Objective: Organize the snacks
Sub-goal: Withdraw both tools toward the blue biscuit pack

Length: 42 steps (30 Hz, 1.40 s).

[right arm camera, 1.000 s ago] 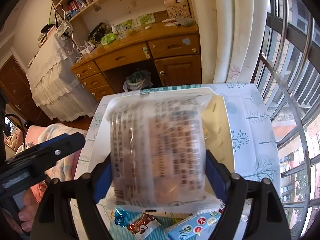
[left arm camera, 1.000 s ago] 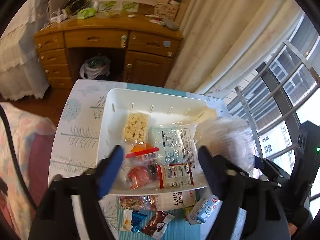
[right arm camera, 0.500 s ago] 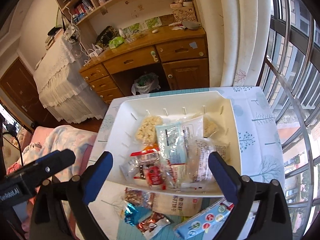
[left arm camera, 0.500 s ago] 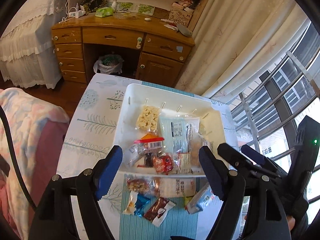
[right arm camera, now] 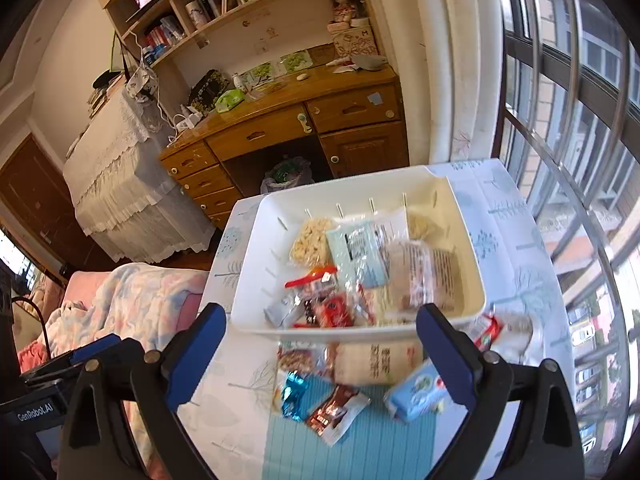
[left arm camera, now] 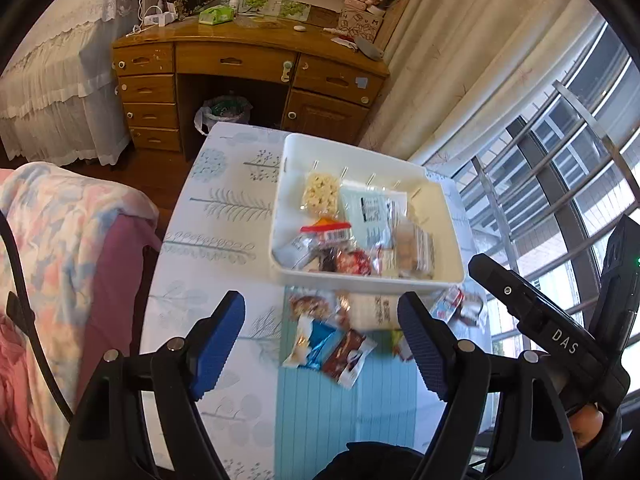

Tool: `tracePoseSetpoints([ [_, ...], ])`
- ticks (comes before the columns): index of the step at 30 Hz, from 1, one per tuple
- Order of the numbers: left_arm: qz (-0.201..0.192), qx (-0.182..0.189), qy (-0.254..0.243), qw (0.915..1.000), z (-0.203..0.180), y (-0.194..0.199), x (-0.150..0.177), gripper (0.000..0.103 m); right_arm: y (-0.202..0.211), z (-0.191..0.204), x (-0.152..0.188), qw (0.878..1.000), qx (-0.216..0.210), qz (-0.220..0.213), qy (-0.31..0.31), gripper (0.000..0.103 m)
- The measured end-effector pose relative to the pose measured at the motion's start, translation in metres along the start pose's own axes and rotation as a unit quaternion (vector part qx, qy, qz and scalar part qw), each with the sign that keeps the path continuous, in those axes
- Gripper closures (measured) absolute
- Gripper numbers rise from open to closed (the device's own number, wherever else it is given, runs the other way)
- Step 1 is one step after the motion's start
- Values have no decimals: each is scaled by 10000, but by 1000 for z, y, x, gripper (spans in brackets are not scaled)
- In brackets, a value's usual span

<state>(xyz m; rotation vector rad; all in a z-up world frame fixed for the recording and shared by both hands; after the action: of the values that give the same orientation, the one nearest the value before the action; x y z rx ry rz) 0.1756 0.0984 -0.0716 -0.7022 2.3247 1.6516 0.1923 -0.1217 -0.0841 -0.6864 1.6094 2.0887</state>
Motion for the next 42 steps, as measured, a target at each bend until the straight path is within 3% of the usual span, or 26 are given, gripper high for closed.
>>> tracePoseSetpoints([
  [10,301,105,-60,9995,38,19,36,25,19,25,50,9995,217,101,-185,6],
  [21,613,255,-111,9977,50,15,73,25,27,30,103,9977,340,471,-355,7],
  [31,918,335,-227,9950,35,-3,95,25,28,21,129,9960,394,705,-379,7],
  [39,1068,340,-190,9935,2,-24,100,25,31,-6,134,9953,562,747,235,9],
  [42,1039,304,-132,9940,-13,-30,96,20,31,-21,131,9941,605,754,490,10],
])
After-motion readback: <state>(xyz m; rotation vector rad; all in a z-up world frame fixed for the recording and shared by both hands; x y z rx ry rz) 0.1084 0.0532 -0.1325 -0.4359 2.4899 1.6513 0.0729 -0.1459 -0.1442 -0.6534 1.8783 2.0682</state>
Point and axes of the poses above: each gripper's, at about its wrist camera, not at the fingertips, and y roughly against the way its jaws point, z to its left, x to its underside, the point moved 3 cm from there along -y, roughly the way its jaws point, and after that the axes turned 6 degrees about y, right-handed, at the moved point
